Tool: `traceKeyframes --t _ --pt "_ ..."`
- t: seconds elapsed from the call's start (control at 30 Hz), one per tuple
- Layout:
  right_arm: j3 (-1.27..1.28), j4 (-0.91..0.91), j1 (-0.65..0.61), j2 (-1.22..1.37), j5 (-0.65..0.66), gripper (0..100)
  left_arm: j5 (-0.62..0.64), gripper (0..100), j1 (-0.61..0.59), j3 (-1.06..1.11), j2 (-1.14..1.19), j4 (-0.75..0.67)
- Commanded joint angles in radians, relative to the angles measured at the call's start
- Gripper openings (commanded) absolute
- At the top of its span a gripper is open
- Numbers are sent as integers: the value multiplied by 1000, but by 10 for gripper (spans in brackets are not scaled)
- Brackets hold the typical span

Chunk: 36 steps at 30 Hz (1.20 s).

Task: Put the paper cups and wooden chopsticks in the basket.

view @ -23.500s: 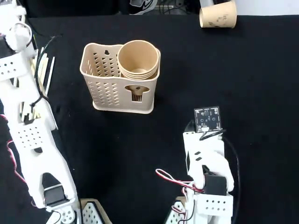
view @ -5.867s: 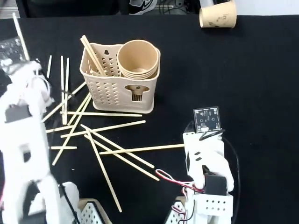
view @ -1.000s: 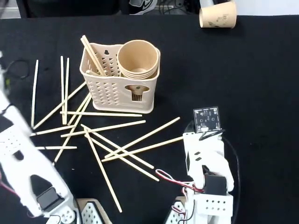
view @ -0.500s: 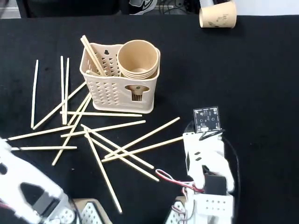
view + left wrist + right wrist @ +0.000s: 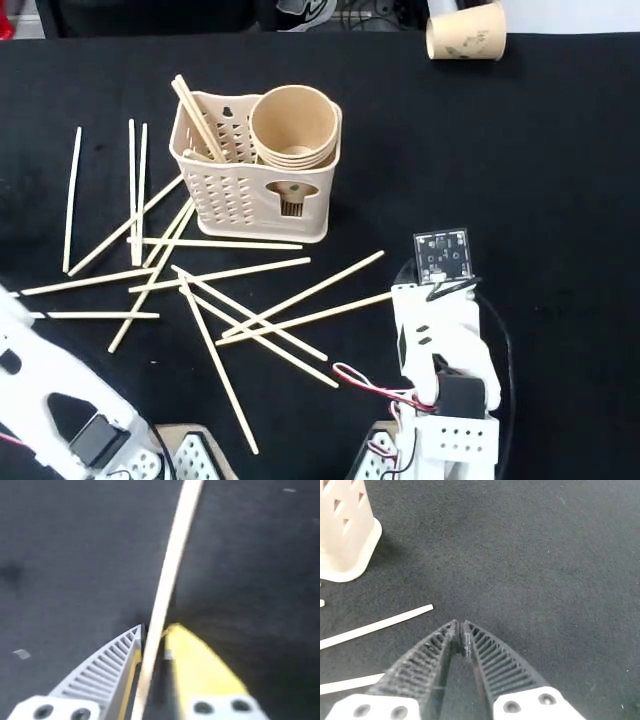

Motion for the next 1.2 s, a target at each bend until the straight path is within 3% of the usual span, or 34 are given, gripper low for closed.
traceKeyframes --t 0.0,0.27,0.4,0.87,1.03,1.17 --pt "-4 2 9 -70 11 15 -8 36 -13 -8 34 110" --pt "-4 2 9 -70 11 15 -2 29 58 -271 41 502" --pt "-4 0 9 -70 11 15 106 28 85 -358 29 494" --pt "-4 -5 9 -70 11 15 445 27 203 -298 -302 499" --pt "-4 -5 9 -70 11 15 496 27 226 -280 -377 500" --pt "-4 -5 9 -70 11 15 488 27 249 -122 -430 500"
